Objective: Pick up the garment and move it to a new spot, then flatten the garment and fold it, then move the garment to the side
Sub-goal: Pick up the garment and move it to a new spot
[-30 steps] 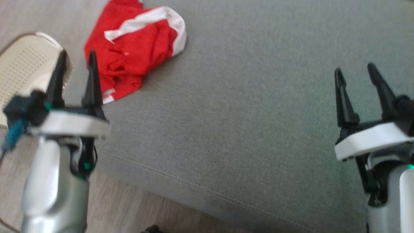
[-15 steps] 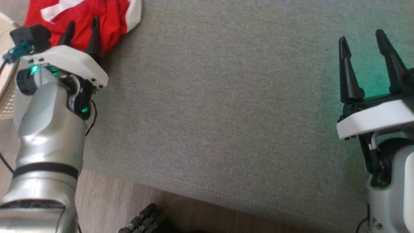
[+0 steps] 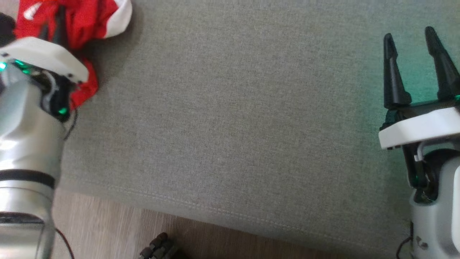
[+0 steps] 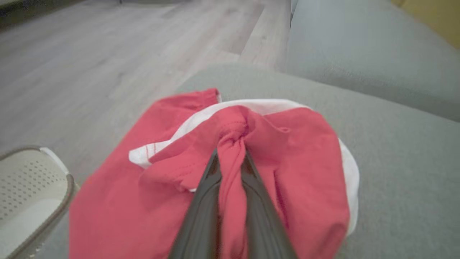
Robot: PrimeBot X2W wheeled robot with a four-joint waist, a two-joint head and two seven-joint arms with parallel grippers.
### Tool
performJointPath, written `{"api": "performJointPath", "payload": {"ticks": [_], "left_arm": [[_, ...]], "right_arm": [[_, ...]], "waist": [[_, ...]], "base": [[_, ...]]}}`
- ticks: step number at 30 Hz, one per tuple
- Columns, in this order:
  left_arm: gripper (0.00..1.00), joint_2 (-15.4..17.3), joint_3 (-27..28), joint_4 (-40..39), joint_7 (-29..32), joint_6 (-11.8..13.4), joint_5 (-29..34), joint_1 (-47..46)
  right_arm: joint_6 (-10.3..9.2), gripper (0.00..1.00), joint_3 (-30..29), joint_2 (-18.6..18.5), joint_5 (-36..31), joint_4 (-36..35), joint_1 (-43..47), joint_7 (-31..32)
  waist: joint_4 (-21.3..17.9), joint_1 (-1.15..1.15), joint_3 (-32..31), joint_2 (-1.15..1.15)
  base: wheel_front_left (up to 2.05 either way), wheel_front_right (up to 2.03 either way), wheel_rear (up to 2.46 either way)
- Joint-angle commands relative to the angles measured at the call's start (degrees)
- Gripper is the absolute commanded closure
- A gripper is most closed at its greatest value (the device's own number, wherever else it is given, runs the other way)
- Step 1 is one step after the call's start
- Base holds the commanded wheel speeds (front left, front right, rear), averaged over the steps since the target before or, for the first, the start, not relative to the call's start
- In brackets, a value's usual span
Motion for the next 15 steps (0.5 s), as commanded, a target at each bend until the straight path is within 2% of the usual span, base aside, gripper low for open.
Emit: {"api": "performJointPath", "payload": {"ticks": [1, 4, 8, 15], "left_arm": [[1.0, 4.5, 1.1, -2.5, -0.8, 0.1, -0.2, -1.4], [1.0, 6.8, 1.7, -6.7, -1.2, 0.1, 0.8, -0.4], [1.0, 8.8, 4.8, -16.2, -1.2, 0.9, 3.6, 4.6], [1.0, 9.8, 9.4, -36.4, -1.2, 5.3, 8.3, 21.1]], "right_arm": [[-0.04, 0.0, 1.1, 0.2, 0.4, -1.8, -0.5, -0.7], [-0.04, 0.0, 0.6, 0.2, 0.9, -1.0, 0.0, -1.7], [-0.04, 0.0, 0.3, 0.2, 1.8, 0.2, 0.9, -3.2], [-0.04, 0.0, 0.9, 0.2, 3.6, 2.7, 3.5, -5.7]], "waist": [[-0.1, 0.0, -1.3, 0.0], [-0.4, 0.0, -3.5, 0.0], [-1.7, 0.0, -7.1, 0.0], [-5.6, 0.0, -13.3, 0.0]], "base": [[0.0, 0.0, 0.0], [0.0, 0.0, 0.0], [0.0, 0.0, 0.0], [0.0, 0.0, 0.0]]}}
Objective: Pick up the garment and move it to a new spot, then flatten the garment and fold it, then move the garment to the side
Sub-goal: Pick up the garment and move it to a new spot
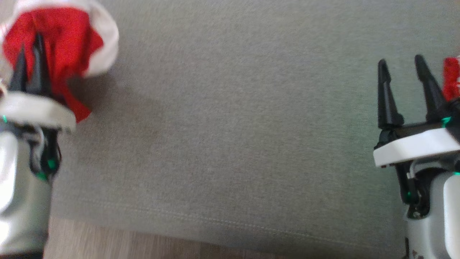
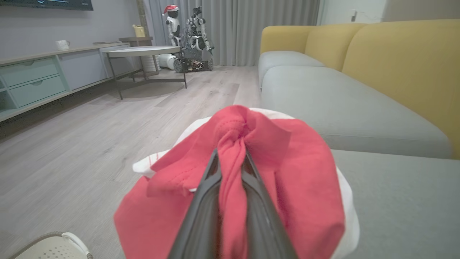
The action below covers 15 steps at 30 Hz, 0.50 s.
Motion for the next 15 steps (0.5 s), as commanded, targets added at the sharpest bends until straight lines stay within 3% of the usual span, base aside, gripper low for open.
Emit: {"api": "performJointPath", "payload": {"ticks": [1, 9, 12, 15], "left_arm": [[1.0, 3.5, 2.7, -4.3, -0.7, 0.8, 0.6, 1.6], [1.0, 3.5, 2.8, -27.3, 3.8, 7.1, 1.9, 20.3], [1.0, 3.1, 1.4, -33.4, 6.0, 7.9, 2.3, 23.8], [1.0, 2.4, -1.3, -36.3, 7.8, 7.0, 2.2, 24.7]], "right_arm": [[-0.04, 0.0, 1.7, 0.1, 0.6, -1.4, 0.0, -0.8], [-0.04, 0.0, 1.5, 0.1, 3.2, 0.8, 3.8, -2.8], [-0.04, 0.0, 1.2, 0.1, 3.8, 1.0, 5.0, -2.9], [-0.04, 0.0, 1.2, 0.1, 4.7, 1.0, 5.6, -3.0]], "waist": [[-2.9, 0.0, -3.2, 0.0], [-6.2, 0.0, -8.2, 0.0], [-7.1, 0.0, -9.0, 0.0], [-8.7, 0.0, -9.0, 0.0]], "base": [[0.0, 0.0, 0.0], [0.0, 0.0, 0.0], [0.0, 0.0, 0.0], [0.0, 0.0, 0.0]]}}
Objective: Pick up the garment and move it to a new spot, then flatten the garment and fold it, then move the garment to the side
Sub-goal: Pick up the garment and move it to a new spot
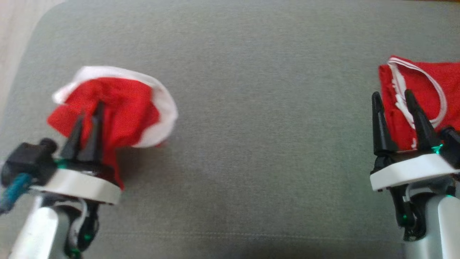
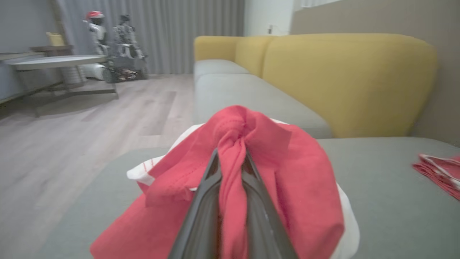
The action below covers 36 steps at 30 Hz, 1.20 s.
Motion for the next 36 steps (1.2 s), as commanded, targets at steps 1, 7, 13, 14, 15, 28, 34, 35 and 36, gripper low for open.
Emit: {"api": "performJointPath", "payload": {"ticks": [1, 7, 13, 14, 15, 28, 34, 35, 36], "left_arm": [[1.0, 1.4, 1.2, -2.4, 0.5, -0.7, 0.3, -2.8], [1.0, -0.2, -5.3, -1.9, 2.4, -4.8, 1.5, -9.3], [1.0, -1.7, -10.4, 1.5, 3.8, -8.4, 3.2, -17.4], [1.0, -1.9, -11.5, 2.9, 4.4, -9.0, 3.5, -19.0], [1.0, -2.2, -12.7, 4.3, 4.8, -9.6, 3.7, -20.4], [0.0, -2.1, -25.0, 21.7, 5.5, -12.2, -0.2, -27.4], [0.0, -2.7, -25.0, 21.4, 0.4, -11.8, -1.3, -26.4], [0.0, -2.9, -24.7, 20.9, -0.7, -11.4, -1.5, -25.9], [0.0, -3.0, -24.3, 20.3, -1.7, -10.8, -1.7, -25.4]], "right_arm": [[-0.04, 0.0, 1.4, -0.1, 0.5, -1.9, -0.9, -0.5], [-0.04, 0.0, 4.3, -0.1, 2.2, -1.1, -2.1, -1.9], [-0.04, 0.0, 5.6, -0.1, 3.8, -0.5, -3.2, -3.9], [-0.04, 0.0, 5.8, -0.1, 4.1, -0.3, -3.4, -4.4], [-0.04, 0.0, 6.0, -0.1, 4.5, 0.0, -3.5, -4.8], [-0.04, 0.0, 8.2, -0.1, 6.7, 4.0, -5.4, -9.6], [-0.04, 0.0, 7.2, -0.1, 5.0, 4.0, -6.2, -8.7], [-0.04, 0.0, 6.9, -0.1, 4.6, 3.9, -6.3, -8.5], [-0.04, 0.0, 6.6, -0.1, 4.3, 3.8, -6.4, -8.1]], "waist": [[-1.8, 0.0, -0.1, 0.0], [-9.6, 0.0, 2.8, 0.0], [-15.1, 0.0, 7.3, 0.0], [-16.0, 0.0, 8.2, 0.0], [-16.9, 0.0, 9.1, 0.0], [-19.6, 0.0, 14.0, 0.0], [-15.5, 0.0, 11.8, 0.0], [-14.6, 0.0, 11.3, 0.0], [-13.8, 0.0, 10.9, 0.0]], "base": [[0.0, 0.0, 0.0], [0.0, 0.0, 0.0], [0.0, 0.0, 0.0], [0.0, 0.0, 0.0], [0.0, 0.0, 0.0], [0.0, 0.0, 0.0], [0.0, 0.0, 0.0], [0.0, 0.0, 0.0], [0.0, 0.0, 0.0]]}}
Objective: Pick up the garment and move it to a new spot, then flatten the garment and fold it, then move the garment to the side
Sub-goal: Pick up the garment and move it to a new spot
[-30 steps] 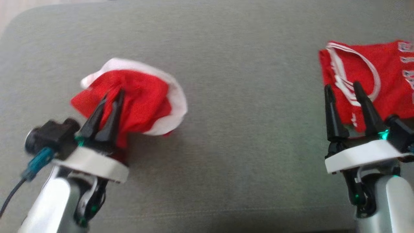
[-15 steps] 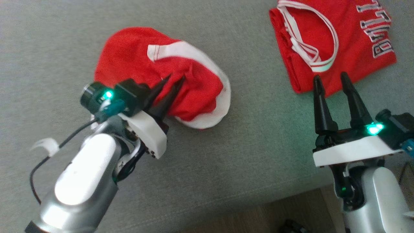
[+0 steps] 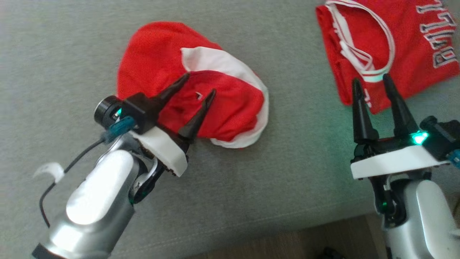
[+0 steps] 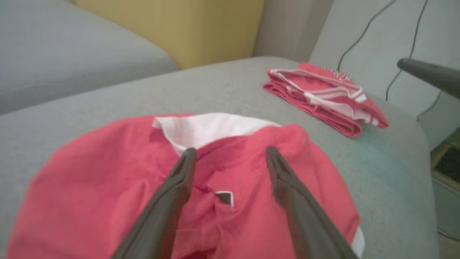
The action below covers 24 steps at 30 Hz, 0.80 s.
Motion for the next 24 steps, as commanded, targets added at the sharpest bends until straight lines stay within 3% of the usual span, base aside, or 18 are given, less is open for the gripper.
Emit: {"api": "performJointPath", "payload": {"ticks": [1, 8, 12, 19, 24], "left_arm": [[0.0, 0.7, 2.8, -2.7, -1.8, 1.2, -0.5, 0.3], [0.0, 1.5, 10.1, -6.7, -6.1, 8.6, -2.0, 4.9], [0.0, 2.7, 15.1, -8.0, -7.1, 11.1, -2.8, 7.4], [0.0, 3.9, 23.0, -8.7, -7.4, 10.8, -4.1, 12.2], [0.0, 4.1, 25.2, -9.6, -7.5, 9.5, -3.5, 15.4]], "right_arm": [[-0.04, 0.0, 0.6, -0.2, -0.7, -2.2, -1.6, 0.5], [-0.04, 0.0, -0.5, -0.2, -2.6, -3.5, -1.7, 3.0], [-0.04, 0.0, -0.7, -0.2, -3.3, -4.2, -1.5, 4.2], [-0.04, 0.0, -2.2, -0.2, -4.0, -4.6, -0.5, 5.7], [-0.04, 0.0, -2.6, -0.2, -4.2, -4.7, 0.6, 6.2]], "waist": [[3.0, 0.0, -2.0, 0.0], [8.9, 0.0, -4.9, 0.0], [11.6, 0.0, -6.2, 0.0], [14.8, 0.0, -8.5, 0.0], [15.4, 0.0, -10.1, 0.0]], "base": [[0.0, 0.0, 0.0], [0.0, 0.0, 0.0], [0.0, 0.0, 0.0], [0.0, 0.0, 0.0], [0.0, 0.0, 0.0]]}}
